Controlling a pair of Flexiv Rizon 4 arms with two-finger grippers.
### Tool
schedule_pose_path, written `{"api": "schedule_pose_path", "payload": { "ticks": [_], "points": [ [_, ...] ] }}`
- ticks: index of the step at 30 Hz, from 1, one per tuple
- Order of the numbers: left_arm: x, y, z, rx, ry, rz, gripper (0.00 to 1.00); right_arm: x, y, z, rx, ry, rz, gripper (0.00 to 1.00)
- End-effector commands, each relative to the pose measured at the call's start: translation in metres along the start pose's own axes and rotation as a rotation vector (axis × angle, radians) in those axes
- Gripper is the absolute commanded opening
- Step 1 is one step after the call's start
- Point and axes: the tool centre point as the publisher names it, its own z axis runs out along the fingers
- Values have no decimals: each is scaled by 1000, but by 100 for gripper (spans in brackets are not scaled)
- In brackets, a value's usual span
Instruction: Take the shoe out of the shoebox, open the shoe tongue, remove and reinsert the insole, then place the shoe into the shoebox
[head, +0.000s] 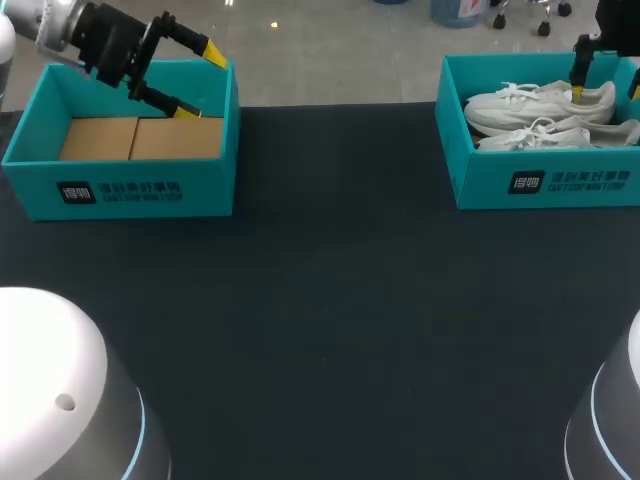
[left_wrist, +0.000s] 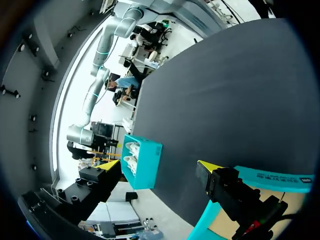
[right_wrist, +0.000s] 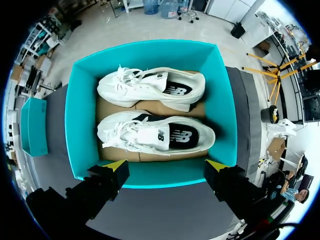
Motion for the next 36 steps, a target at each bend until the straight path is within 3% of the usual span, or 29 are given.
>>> {"api": "schedule_pose_path", "payload": {
  "ticks": [1, 23, 26, 28, 32, 36],
  "points": [
    [-1, -11, 0, -197, 24, -173, 100, 7, -19, -1, -99, -23, -25, 100],
    [-1, -11, 0, -197, 24, -173, 100, 7, -19, -1, -99, -23, -25, 100],
    [-11, -7, 4, -217, 58, -322, 100, 7, -19, -1, -99, -23, -25, 100],
    [-24, 6, 4, -282, 60, -551, 100, 7, -19, -1, -99, -23, -25, 100],
    [-37, 28, -2, -497, 41, -901, 100, 7, -19, -1, -99, -23, -25, 100],
    [-39, 38, -8, -634, -73, -1252, 100, 7, -19, -1, -99, -23, -25, 100]
  ]
}}
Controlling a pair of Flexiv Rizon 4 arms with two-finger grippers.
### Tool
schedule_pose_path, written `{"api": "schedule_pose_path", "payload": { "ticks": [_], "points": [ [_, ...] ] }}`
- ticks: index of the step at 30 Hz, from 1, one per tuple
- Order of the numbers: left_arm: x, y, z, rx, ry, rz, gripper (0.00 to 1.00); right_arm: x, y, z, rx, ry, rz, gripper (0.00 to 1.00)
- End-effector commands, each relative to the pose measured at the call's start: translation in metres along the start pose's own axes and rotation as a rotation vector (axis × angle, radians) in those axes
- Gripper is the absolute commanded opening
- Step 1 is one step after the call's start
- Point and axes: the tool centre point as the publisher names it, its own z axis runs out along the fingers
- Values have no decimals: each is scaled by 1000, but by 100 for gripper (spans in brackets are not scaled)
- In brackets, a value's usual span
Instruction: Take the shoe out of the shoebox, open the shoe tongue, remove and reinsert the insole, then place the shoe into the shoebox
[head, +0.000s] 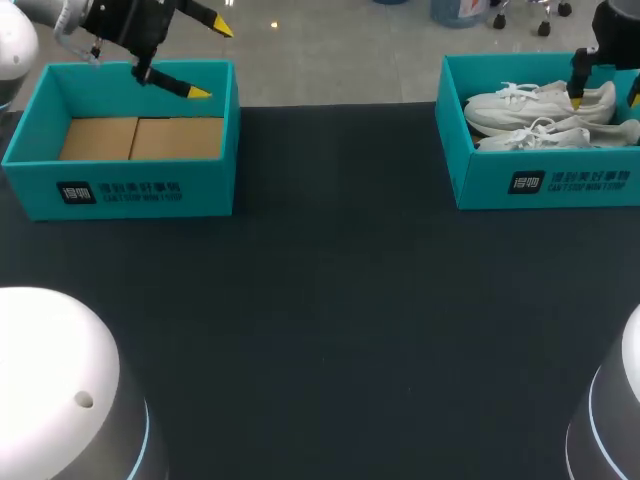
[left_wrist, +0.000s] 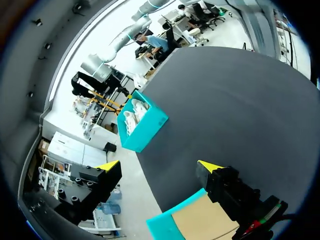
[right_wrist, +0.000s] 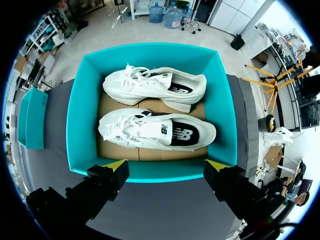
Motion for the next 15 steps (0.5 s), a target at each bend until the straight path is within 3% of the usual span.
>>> {"api": "schedule_pose_path", "payload": {
  "ticks": [1, 4, 5, 7, 15],
  "points": [
    [-12, 8, 3, -357, -38, -847, 100, 0, -1, 0, -2, 0, 0, 100],
    [-4, 11, -1, -484, -155, -1062, 100, 0, -1, 0, -2, 0, 0, 100],
    [-1, 11, -2, -562, -196, -1086, 100, 0, -1, 0, -2, 0, 0, 100],
    [2, 2, -2, -637, -252, -1005, 100, 0, -1, 0, -2, 0, 0, 100],
    [2, 2, -2, -637, -252, -1005, 100, 0, -1, 0, -2, 0, 0, 100]
  ]
}}
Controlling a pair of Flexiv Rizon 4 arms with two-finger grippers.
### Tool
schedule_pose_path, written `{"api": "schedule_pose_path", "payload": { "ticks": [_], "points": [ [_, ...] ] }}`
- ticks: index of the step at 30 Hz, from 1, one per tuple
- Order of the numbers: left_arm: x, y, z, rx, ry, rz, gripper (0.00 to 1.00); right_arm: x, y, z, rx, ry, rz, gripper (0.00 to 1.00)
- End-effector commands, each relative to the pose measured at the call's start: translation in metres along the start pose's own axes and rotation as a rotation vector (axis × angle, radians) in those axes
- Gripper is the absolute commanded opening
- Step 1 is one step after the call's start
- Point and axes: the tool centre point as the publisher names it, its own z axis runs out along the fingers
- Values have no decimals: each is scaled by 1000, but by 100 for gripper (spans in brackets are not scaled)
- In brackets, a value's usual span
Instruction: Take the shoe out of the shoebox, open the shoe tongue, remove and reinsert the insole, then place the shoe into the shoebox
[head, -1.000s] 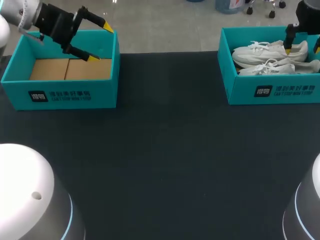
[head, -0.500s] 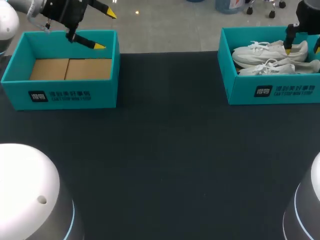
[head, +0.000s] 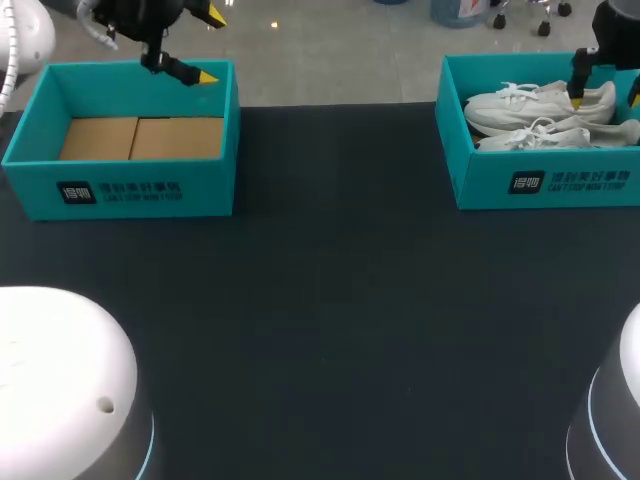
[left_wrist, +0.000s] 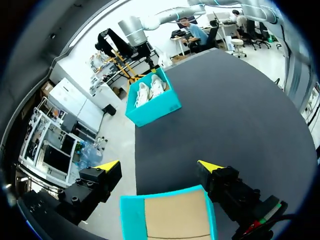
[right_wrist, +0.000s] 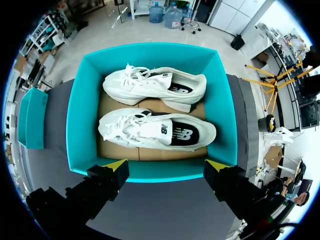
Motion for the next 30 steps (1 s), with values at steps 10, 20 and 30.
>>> {"api": "schedule_pose_path", "payload": {
  "ticks": [10, 20, 30],
  "points": [
    [18, -6, -9, -460, -188, -841, 100, 0, -1, 0, -2, 0, 1, 100],
    [37, 16, -34, -449, -139, -1443, 100, 0, -1, 0, -2, 0, 1, 100],
    [57, 50, -29, -390, -175, -1797, 100, 0, -1, 0, -2, 0, 1, 100]
  ]
}}
